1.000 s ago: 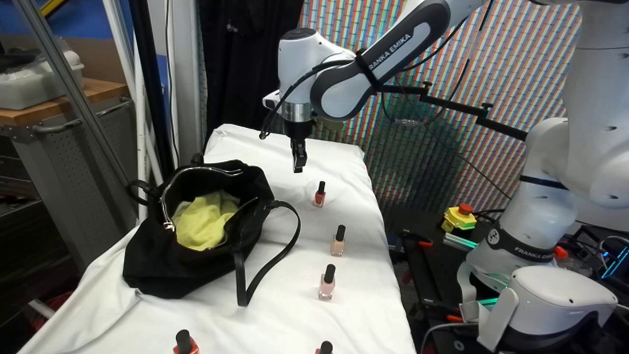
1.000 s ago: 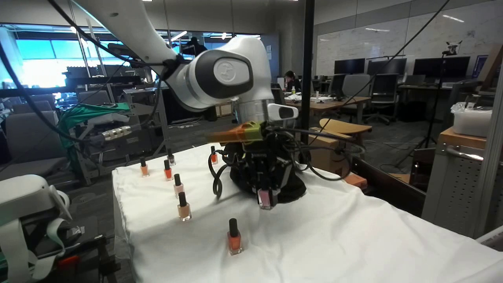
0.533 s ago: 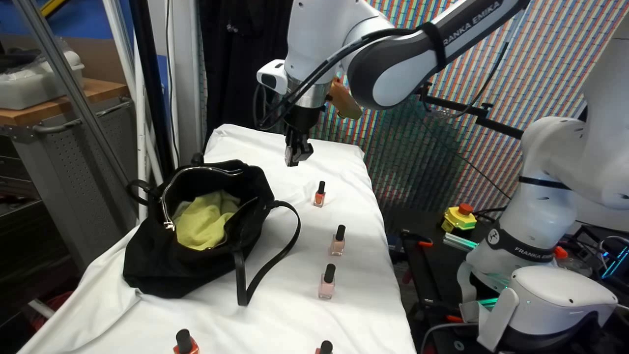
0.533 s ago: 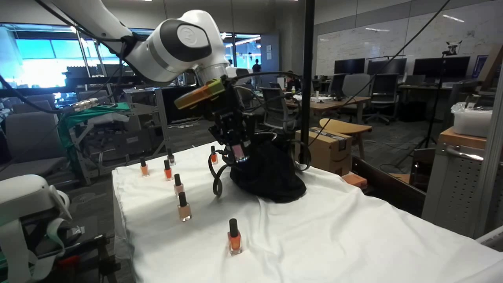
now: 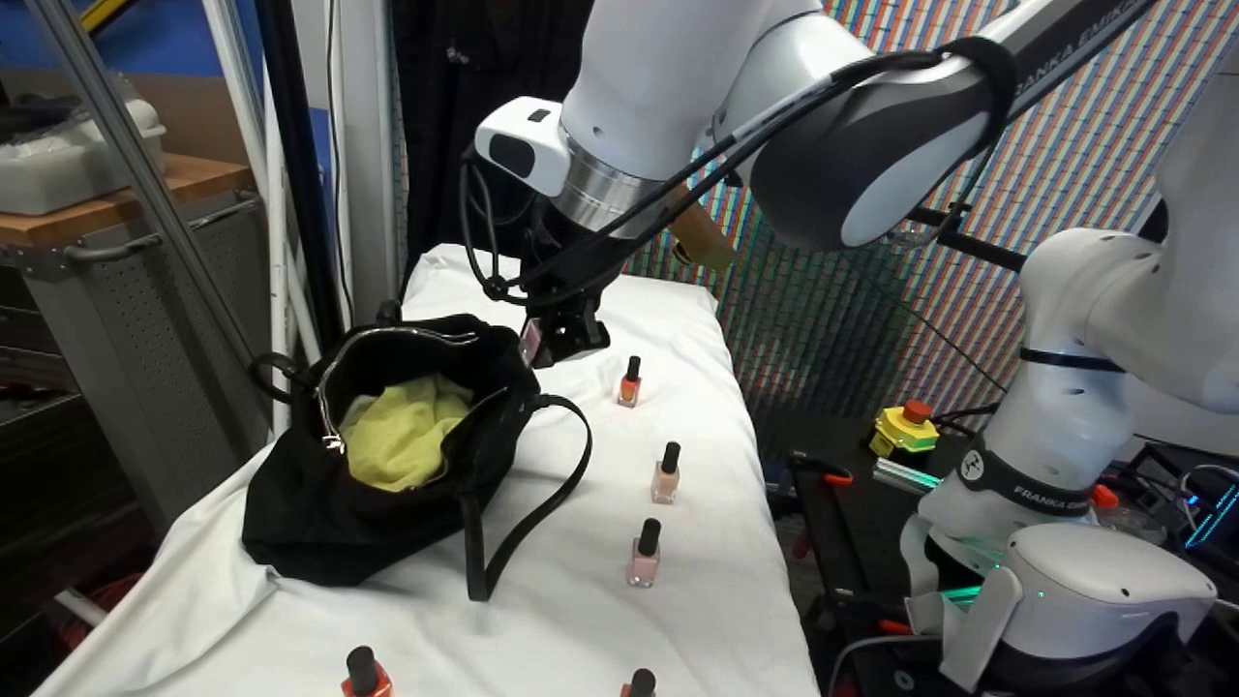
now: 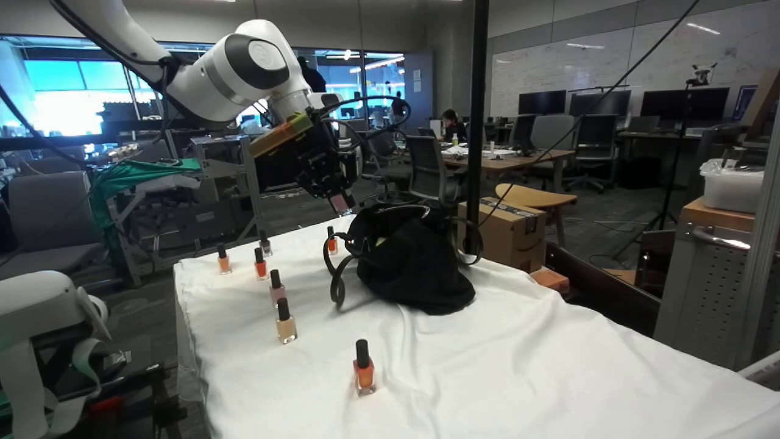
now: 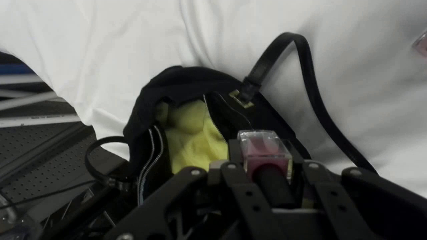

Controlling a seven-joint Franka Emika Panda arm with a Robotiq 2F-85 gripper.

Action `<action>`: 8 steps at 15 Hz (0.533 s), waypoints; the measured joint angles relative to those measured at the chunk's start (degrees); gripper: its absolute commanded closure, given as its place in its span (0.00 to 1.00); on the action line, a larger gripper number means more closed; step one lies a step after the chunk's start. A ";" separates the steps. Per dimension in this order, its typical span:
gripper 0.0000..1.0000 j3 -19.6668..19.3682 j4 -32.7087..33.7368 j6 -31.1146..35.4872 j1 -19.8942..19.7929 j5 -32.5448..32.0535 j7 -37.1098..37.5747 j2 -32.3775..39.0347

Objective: Put all the nail polish in the black bag

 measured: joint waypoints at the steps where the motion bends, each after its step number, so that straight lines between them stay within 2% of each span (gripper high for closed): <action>1: 0.84 0.32 0.27 0.98 0.27 -0.14 0.36 0.43; 8: 0.84 0.01 6.17 6.95 0.59 -0.95 0.63 7.89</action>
